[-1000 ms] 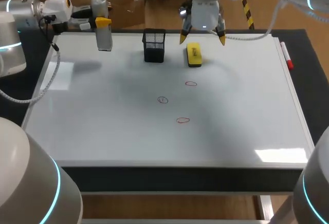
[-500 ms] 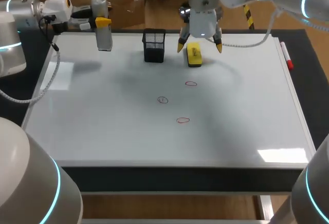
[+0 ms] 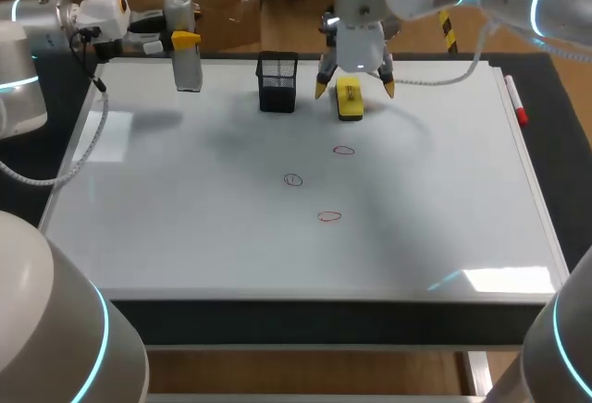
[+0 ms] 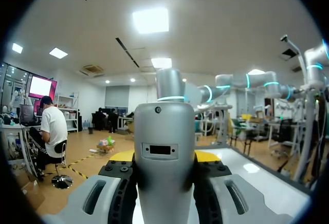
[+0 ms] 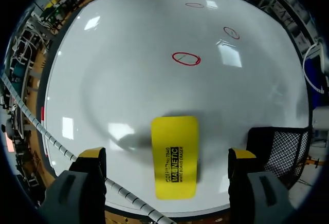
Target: Pick up the inspection probe, press it on each red-marked spot on the whiteboard one by one, put down the probe, pick up the eraser, and wipe off all the red marks.
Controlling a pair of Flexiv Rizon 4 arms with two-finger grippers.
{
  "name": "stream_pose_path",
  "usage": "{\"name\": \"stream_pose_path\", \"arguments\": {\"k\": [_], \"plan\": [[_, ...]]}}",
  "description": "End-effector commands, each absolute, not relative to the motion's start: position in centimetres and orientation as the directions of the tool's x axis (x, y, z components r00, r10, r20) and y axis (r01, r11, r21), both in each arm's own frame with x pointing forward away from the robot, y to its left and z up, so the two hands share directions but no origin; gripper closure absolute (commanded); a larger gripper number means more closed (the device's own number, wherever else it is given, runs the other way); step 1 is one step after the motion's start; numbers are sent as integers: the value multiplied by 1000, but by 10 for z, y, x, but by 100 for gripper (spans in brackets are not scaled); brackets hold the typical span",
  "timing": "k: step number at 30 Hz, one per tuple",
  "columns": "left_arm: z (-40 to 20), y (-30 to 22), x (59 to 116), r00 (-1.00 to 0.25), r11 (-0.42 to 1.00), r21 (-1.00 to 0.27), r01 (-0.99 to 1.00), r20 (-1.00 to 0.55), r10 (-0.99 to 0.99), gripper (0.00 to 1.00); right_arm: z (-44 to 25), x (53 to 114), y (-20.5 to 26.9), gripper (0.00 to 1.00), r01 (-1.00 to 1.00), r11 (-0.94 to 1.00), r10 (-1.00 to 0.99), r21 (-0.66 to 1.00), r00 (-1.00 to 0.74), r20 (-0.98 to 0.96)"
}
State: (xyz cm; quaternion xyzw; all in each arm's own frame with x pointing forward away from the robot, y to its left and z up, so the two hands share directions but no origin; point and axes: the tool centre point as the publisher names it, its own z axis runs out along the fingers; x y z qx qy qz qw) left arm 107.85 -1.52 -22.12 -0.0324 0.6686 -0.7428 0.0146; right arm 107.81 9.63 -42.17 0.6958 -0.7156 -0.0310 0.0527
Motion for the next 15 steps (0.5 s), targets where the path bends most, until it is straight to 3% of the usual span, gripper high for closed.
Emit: {"name": "stream_pose_path", "arguments": {"k": [1, 9, 11, 12, 14, 15], "plan": [[-220, -15, 1079, -998, -105, -994, -22, 29, -62, 100, -424, 1080, 96, 0, -994, 18, -999, 111, -15, 34], [-220, -15, 1079, -998, -105, -994, -22, 29, -62, 100, -426, 1079, 98, 0, -994, 12, -1000, 111, -9, 29], [-220, -15, 1079, -998, -105, -994, -22, 29, -62, 100, -426, 1079, 98, 6, -994, 11, -1000, 110, -8, 27], [-220, -15, 1079, -998, -105, -994, -22, 29, -62, 100, -426, 1079, 98, 13, -994, 11, -1000, 111, -8, 26], [-220, -15, 1079, -998, -105, -994, -22, 29, -62, 100, -426, 1079, 98, 41, -994, 8, -1000, 108, -6, 24], [-220, -15, 1079, -998, -105, -994, -22, 29, -62, 100, -426, 1079, 98, 50, -994, 9, -1000, 108, -6, 23]]}}
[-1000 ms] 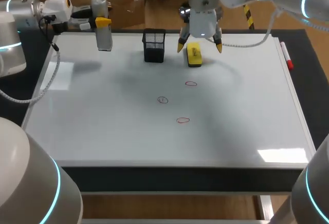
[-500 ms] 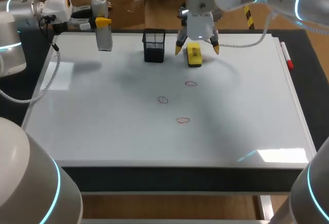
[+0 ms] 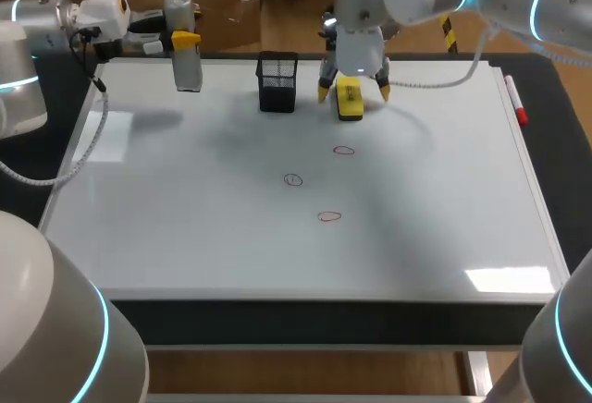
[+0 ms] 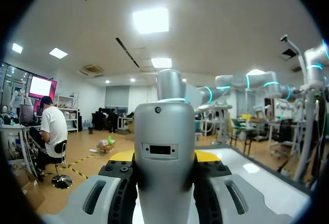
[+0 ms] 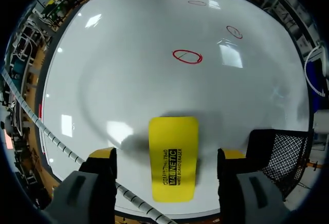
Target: Pick up the inspection probe, press it on each red-marked spot on the whiteboard one by one, put down the probe, pick up the eraser, and wipe off all the red marks.
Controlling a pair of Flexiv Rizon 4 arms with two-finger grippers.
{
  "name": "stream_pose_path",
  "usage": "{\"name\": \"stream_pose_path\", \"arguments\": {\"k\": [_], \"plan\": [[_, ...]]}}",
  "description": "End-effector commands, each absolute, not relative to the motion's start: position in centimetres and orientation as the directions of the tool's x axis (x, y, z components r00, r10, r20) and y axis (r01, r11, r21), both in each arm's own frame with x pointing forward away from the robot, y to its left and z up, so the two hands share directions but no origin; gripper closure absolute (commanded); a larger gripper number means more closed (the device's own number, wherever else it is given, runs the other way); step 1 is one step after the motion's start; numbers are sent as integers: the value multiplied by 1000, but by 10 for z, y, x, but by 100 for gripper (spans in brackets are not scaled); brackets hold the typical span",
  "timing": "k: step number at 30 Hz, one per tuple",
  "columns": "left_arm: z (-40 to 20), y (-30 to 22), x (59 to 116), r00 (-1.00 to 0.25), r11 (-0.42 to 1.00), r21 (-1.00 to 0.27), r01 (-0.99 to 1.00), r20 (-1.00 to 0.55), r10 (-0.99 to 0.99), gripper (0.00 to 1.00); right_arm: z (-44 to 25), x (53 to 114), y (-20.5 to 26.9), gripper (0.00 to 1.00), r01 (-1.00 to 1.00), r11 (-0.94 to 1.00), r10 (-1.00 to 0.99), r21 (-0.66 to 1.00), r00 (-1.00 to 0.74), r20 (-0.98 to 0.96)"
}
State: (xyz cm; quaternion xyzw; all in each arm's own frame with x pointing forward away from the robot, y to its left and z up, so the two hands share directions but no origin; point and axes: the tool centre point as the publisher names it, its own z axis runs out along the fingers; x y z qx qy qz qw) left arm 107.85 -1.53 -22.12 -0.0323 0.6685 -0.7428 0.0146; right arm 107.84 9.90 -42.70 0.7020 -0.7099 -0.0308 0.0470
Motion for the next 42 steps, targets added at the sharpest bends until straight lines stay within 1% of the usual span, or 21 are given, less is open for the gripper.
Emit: {"name": "stream_pose_path", "arguments": {"k": [1, 2, 4, 5, 11, 16, 22, 31, 42], "plan": [[-220, -15, 1079, -998, -105, -994, -22, 29, -62, 100, -426, 1079, 97, 54, -994, 8, -1000, 107, -6, 22], [-220, -15, 1079, -998, -105, -994, -22, 29, -62, 100, -426, 1079, 97, 60, -995, 6, -1000, 104, -4, 21], [-220, -15, 1079, -998, -105, -994, -22, 29, -62, 100, -425, 1080, 96, 92, -994, 9, -1000, 105, -7, 22], [-220, -15, 1079, -998, -105, -994, -22, 29, -62, 100, -423, 1079, 96, 100, -995, 9, -1000, 101, -7, 21], [-220, -15, 1079, -998, -105, -994, -22, 29, -62, 100, -409, 1078, 91, 100, -997, 30, -999, 65, -28, 27], [-220, -15, 1079, -998, -105, -994, -22, 29, -62, 100, -396, 1078, 76, 100, -995, 97, -995, 39, -96, 30], [-220, -15, 1079, -998, -105, -994, -22, 29, -62, 100, -382, 1072, 45, 100, -975, 221, -975, 20, -221, 33], [-220, -15, 1079, -998, -105, -994, -22, 29, -62, 100, -369, 1047, -7, 100, -911, 411, -911, 16, -410, 36], [-220, -15, 1079, -998, -105, -994, -22, 29, -62, 100, -369, 1013, -52, 100, -843, 537, -844, 29, -536, 33]]}}
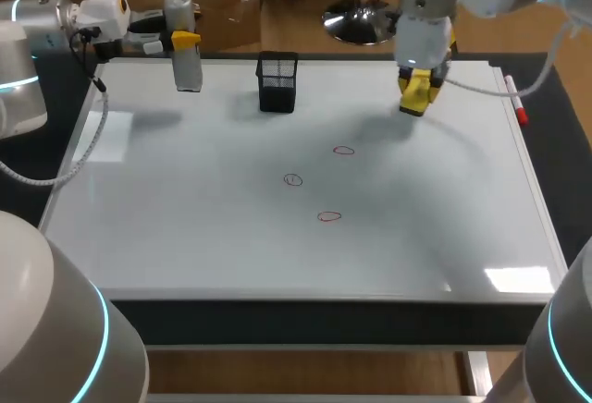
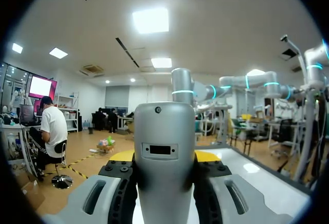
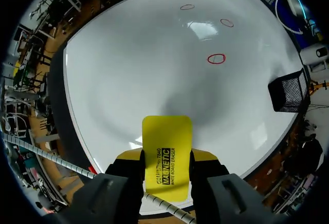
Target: Pick up the inspection probe, press it on each red-marked spot on the whiteboard one by one, put down the probe, pick up the eraser, and wipe off all the red marks.
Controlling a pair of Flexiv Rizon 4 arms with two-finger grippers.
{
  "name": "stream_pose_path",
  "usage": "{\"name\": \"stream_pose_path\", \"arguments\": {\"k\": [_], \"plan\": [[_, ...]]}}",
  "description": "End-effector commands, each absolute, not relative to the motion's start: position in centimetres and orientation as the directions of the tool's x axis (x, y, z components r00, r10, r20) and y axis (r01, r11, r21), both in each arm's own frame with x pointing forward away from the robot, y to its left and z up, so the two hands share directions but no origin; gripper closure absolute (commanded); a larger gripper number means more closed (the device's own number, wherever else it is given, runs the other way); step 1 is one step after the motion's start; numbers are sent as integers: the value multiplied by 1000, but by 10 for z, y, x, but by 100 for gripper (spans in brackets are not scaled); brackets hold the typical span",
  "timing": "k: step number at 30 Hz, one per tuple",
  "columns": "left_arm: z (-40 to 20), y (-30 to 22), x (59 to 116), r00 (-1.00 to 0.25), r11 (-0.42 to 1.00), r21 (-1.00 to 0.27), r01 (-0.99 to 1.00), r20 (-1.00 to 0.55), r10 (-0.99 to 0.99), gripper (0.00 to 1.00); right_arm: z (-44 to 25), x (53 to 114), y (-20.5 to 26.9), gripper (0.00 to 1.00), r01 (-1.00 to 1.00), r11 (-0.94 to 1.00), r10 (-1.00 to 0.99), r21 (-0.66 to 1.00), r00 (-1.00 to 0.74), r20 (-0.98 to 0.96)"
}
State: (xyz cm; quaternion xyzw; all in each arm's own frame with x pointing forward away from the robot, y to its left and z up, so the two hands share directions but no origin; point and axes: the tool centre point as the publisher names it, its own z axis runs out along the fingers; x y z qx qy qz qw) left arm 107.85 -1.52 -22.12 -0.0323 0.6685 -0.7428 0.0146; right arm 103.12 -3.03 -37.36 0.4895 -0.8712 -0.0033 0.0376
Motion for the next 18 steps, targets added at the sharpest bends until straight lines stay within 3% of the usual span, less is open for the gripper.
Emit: {"name": "stream_pose_path", "arguments": {"k": [1, 12, 18], "plan": [[-220, -15, 1079, -998, -105, -994, -22, 29, -62, 100, -369, 1010, -56, 100, -834, 550, -835, 29, -549, 34], [-220, -15, 1079, -998, -105, -994, -22, 29, -62, 100, -373, 979, -89, 100, -762, 646, -764, 45, -646, 18], [-220, -15, 1079, -998, -105, -994, -22, 29, -62, 100, -372, 973, -81, 100, -763, 646, -763, 33, -646, 24]]}}
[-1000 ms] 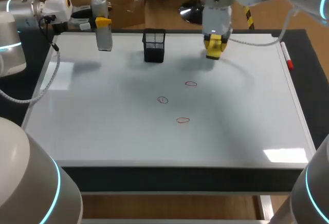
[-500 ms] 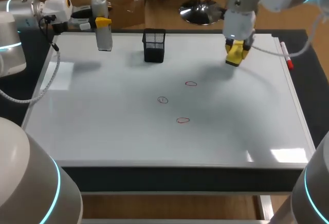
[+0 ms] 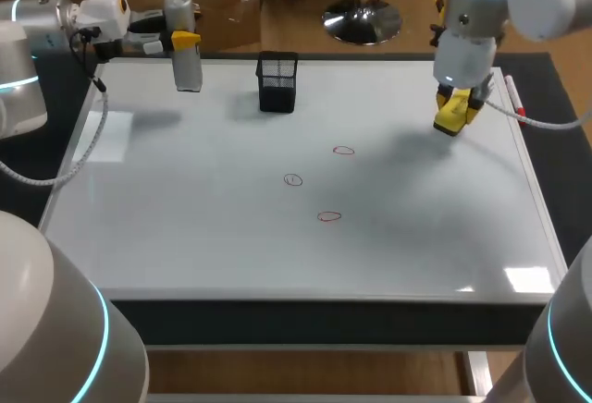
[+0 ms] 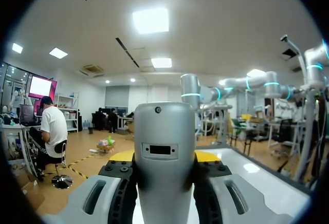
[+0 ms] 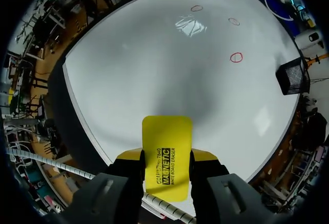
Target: Pick up the inspection probe, press it on each red-marked spot on the whiteboard one by one, put down the probe, pick up the eraser, and wipe off all the red marks.
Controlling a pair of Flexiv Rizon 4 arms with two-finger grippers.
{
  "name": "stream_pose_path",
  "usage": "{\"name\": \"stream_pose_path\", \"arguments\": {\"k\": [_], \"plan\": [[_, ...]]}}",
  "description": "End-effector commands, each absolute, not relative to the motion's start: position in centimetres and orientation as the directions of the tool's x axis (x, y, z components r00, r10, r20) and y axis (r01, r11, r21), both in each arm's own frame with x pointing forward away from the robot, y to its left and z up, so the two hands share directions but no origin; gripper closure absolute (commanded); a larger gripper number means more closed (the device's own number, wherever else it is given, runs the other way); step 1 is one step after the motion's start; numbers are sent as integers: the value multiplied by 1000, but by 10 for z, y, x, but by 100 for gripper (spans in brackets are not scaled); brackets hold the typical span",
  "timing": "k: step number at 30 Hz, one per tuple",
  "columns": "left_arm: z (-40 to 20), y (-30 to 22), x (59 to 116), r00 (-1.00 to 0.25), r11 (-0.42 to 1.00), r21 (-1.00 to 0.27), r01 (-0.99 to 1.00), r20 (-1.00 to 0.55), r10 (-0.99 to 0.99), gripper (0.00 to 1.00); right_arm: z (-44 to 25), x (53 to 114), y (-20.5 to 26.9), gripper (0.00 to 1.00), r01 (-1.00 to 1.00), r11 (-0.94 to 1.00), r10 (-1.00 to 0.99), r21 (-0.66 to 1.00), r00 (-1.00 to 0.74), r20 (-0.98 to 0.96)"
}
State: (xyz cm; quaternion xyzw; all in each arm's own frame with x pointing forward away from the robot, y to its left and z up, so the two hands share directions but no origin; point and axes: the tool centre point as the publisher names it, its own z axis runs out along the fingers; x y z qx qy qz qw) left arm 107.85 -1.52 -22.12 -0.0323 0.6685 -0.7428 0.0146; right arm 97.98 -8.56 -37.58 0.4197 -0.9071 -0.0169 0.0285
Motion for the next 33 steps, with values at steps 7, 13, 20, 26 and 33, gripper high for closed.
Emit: {"name": "stream_pose_path", "arguments": {"k": [7, 13, 20, 26, 33], "plan": [[-220, -15, 1079, -998, -105, -994, -22, 29, -62, 100, -372, 973, -81, 100, -763, 646, -763, 33, -646, 24], [-220, -15, 1079, -998, -105, -994, -22, 29, -62, 100, -372, 973, -81, 100, -763, 646, -763, 33, -646, 24], [-220, -15, 1079, -998, -105, -994, -22, 29, -62, 100, -372, 973, -81, 100, -763, 646, -763, 33, -646, 24], [-220, -15, 1079, -998, -105, -994, -22, 29, -62, 100, -372, 973, -81, 100, -763, 646, -763, 33, -646, 24], [-212, -22, 1056, -999, -119, -993, 13, -8, -44, 100, -372, 973, -81, 100, -763, 646, -763, 33, -646, 24]]}}
